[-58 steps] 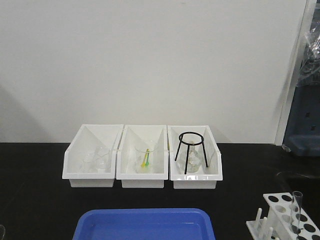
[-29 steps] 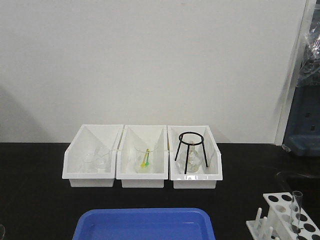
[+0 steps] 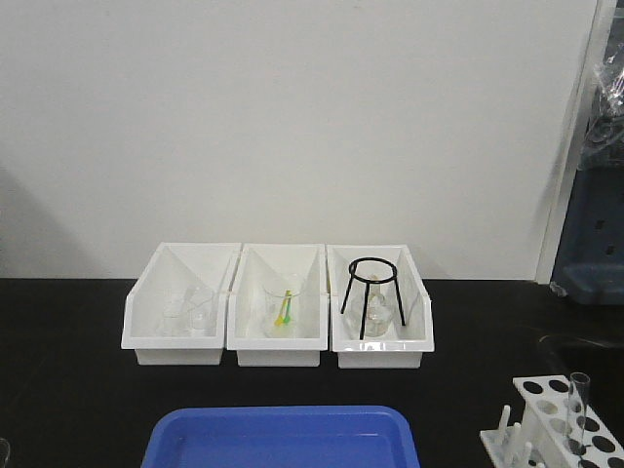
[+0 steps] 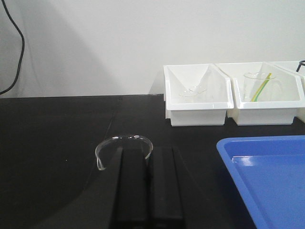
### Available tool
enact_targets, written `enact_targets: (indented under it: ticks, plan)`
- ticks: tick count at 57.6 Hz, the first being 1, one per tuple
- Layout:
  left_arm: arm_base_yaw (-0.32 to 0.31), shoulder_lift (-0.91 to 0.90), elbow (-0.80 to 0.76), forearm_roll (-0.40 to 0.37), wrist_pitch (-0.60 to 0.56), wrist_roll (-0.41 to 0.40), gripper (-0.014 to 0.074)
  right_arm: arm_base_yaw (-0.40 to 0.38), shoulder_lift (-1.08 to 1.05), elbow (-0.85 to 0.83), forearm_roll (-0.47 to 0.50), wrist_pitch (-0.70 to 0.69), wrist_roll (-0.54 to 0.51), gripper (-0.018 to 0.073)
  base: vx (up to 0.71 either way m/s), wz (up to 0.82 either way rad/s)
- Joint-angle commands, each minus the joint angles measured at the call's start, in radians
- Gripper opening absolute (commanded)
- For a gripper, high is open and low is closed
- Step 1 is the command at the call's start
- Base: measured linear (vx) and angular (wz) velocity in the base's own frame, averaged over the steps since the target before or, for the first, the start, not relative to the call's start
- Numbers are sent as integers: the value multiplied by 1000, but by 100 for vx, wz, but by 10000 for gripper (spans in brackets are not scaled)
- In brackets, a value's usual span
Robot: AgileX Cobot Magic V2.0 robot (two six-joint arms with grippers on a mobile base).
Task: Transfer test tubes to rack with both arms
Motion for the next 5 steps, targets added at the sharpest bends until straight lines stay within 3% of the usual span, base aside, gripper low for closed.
enact_targets:
  ticks: [1,5]
  plan:
    - [0,-11,-26,-5,-77,-4,-6,-3,-10,13,-12,-88,-1,11,0,0]
    - [0,-11,-26,-5,-77,-4,-6,-3,-10,13,-12,-88,-1,11,0,0]
